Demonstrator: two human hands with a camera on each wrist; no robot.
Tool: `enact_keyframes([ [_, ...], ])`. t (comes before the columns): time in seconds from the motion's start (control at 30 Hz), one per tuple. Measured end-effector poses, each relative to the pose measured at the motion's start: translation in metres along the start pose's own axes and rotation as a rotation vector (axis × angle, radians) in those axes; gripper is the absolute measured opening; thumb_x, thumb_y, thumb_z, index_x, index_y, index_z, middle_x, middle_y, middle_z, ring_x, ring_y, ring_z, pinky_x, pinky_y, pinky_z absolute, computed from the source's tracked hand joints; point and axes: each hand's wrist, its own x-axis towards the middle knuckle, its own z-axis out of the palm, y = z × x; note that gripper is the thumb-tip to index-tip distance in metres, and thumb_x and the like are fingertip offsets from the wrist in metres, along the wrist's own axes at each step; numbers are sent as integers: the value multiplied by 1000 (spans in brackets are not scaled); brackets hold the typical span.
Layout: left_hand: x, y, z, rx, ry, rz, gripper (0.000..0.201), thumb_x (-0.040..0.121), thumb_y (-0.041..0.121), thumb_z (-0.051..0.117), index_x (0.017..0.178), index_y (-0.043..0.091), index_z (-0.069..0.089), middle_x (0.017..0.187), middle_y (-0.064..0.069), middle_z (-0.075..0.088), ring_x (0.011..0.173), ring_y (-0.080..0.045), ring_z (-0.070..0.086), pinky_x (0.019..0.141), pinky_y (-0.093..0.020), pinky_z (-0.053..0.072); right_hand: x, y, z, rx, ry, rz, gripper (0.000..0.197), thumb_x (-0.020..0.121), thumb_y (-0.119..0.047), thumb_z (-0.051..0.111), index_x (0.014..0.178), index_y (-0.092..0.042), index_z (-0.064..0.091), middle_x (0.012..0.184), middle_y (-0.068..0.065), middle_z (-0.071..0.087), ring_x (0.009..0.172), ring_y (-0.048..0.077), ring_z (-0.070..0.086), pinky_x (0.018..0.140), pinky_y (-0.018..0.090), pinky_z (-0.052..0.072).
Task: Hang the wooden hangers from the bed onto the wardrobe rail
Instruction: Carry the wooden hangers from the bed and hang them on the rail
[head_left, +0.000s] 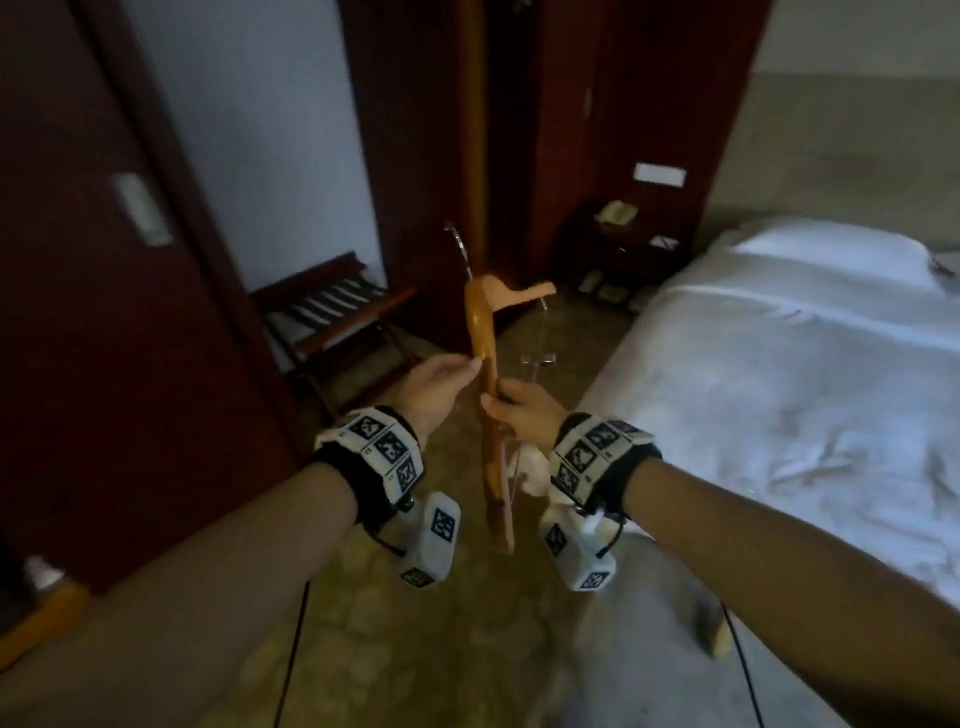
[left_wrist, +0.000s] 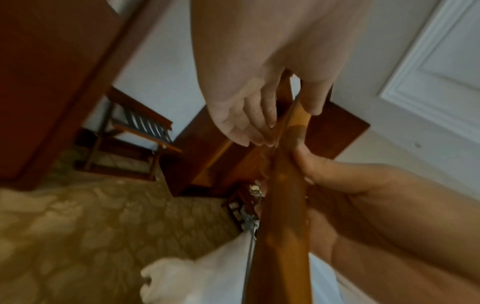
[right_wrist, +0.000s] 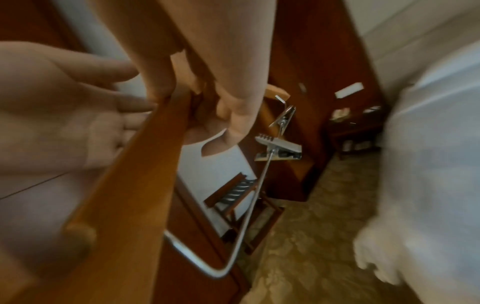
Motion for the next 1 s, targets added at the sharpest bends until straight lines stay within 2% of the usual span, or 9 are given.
enact_keyframes([
  [0.13,-37,16,-142,-42,131,93,6,91,18,60,88,14,63,92,-9,67,88,-24,64,80,-36,55,11,-87,116,-215,-165,-194,17,95,-23,51,108,-16,61,83,-7,59,76,9,57,69,21,45],
  [0.2,-57,20,-207,-112,230,110,7,92,12,57,97,9,59,87,-4,66,80,-16,63,63,-23,54,14,-126,170,-247,-228,-296,23,96,-16,50,115,-10,60,91,-2,63,78,7,58,70,20,44],
  [0.3,-87,22,-294,-183,411,166,19,90,8,60,106,5,52,90,-4,64,76,-10,63,55,-15,51,19,-177,245,-199,-328,-408,27,96,-11,49,122,-6,56,109,13,66,97,20,63,77,21,47],
  [0.53,-152,25,-476,-250,845,278,16,83,16,70,89,14,55,86,-2,67,90,-19,66,87,-34,51,35,-256,406,-241,-680,-474,33,88,-16,63,117,-10,50,99,9,63,85,19,63,78,30,52],
  [0.6,-162,24,-515,-194,940,254,32,78,28,75,100,10,57,94,-4,68,95,-21,65,90,-36,51,43,-270,445,-265,-663,-522,27,89,-11,60,114,-7,51,102,14,63,90,26,64,87,41,53],
  [0.67,-172,25,-562,-100,1059,236,60,73,42,75,117,7,56,110,-7,66,96,-20,64,88,-36,53,51,-295,490,-265,-659,-608,22,90,-8,54,112,-6,53,87,11,59,73,24,60,78,46,54],
  [0.77,-182,36,-624,-35,1123,224,50,86,38,64,125,9,53,112,-6,64,87,-14,63,76,-26,51,67,-339,546,-225,-704,-679,21,93,-9,48,113,-11,50,72,1,49,55,15,48,48,25,47],
  [0.87,-186,47,-681,-2,1149,224,42,92,35,56,124,8,52,105,-6,66,93,-16,63,82,-29,50,87,-386,594,-202,-729,-711,20,94,-10,47,114,-9,51,67,1,46,49,14,45,43,21,40],
  [1.0,-197,39,-747,-66,1277,273,24,96,29,51,112,13,55,89,-2,67,80,-10,62,75,-24,47,118,-443,658,-136,-747,-706,28,95,-16,50,120,-4,48,63,3,43,44,13,40,41,23,39],
])
